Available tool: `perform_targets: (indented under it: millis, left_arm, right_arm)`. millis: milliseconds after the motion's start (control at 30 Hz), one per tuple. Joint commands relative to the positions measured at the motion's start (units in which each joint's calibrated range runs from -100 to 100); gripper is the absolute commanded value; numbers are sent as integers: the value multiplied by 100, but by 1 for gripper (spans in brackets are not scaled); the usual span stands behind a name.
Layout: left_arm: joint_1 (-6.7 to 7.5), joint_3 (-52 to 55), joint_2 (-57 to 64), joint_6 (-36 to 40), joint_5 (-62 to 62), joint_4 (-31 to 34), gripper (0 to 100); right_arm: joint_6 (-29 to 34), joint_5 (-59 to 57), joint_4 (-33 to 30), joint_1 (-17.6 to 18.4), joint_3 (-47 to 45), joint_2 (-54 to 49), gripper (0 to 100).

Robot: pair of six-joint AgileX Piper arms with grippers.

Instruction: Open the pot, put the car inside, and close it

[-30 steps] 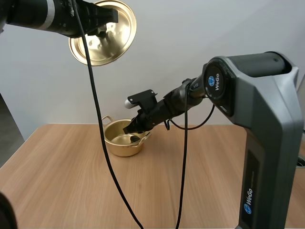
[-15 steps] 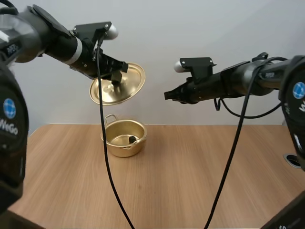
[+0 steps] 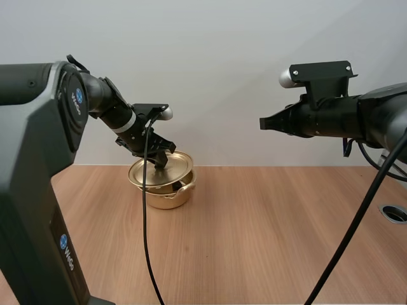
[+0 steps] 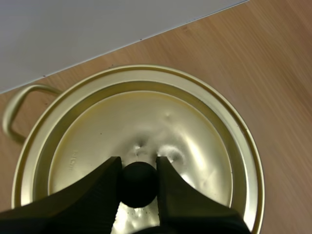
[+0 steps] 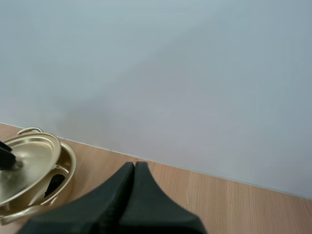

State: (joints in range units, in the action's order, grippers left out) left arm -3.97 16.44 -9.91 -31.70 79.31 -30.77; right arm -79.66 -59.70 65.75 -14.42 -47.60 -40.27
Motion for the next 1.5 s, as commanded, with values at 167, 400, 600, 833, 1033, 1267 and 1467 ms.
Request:
perform_targets:
  millis: [167, 400, 600, 833, 1033, 1267, 1467]
  left_arm:
    - [48, -6, -78, -167, -332, -227, 0]
    - [303, -6, -297, -2, -678, 266, 0]
    - [357, 74, -329, 190, -1275, 743, 0]
    - [357, 92, -329, 180, -1155, 740, 36]
    - [357, 77, 67, 193, -770, 483, 100]
    - [306, 409, 1787, -318, -921, -728, 100]
    - [-191, 2703, 4614, -2347, -1723, -3303, 100]
  right_arm:
    - [-3, 17, 5, 7, 2, -26, 0]
    - [-3, 17, 5, 7, 2, -26, 0]
    - [-3, 17, 5, 7, 2, -26, 0]
    - [-3, 17, 5, 7, 2, -26, 0]
    - [-3, 17, 5, 7, 2, -26, 0]
    - [-291, 17, 15, 7, -28, 186, 0]
    - [-1943, -3, 900, 7, -832, 372, 0]
